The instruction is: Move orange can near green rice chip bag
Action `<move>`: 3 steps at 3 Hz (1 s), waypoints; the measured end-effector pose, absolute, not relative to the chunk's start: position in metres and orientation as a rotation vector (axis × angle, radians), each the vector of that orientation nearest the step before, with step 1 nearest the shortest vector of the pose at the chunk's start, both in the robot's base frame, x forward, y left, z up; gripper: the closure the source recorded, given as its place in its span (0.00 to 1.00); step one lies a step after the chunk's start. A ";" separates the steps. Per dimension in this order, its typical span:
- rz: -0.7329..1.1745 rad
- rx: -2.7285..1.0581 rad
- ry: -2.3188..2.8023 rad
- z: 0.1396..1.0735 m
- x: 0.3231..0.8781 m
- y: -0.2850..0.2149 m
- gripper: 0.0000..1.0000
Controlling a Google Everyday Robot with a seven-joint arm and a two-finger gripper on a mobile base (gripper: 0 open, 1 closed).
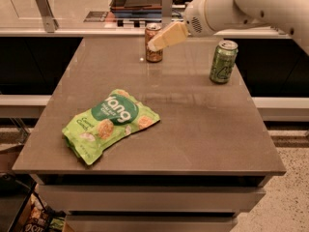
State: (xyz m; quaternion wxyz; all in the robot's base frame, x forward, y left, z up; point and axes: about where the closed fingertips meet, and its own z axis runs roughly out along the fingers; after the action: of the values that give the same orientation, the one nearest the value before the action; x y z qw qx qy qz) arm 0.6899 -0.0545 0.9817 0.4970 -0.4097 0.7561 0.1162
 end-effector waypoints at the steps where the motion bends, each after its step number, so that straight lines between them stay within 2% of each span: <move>1: 0.308 -0.925 1.823 0.968 0.711 -0.034 0.00; 3: 0.386 -0.795 1.771 0.946 0.757 -0.017 0.00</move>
Offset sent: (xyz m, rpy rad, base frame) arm 0.0694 0.0461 -0.0407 0.2113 -0.0296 -0.0917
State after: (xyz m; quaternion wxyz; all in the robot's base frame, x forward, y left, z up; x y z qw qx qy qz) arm 0.7566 -0.0169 0.9464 0.5489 -0.3357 0.7479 0.1631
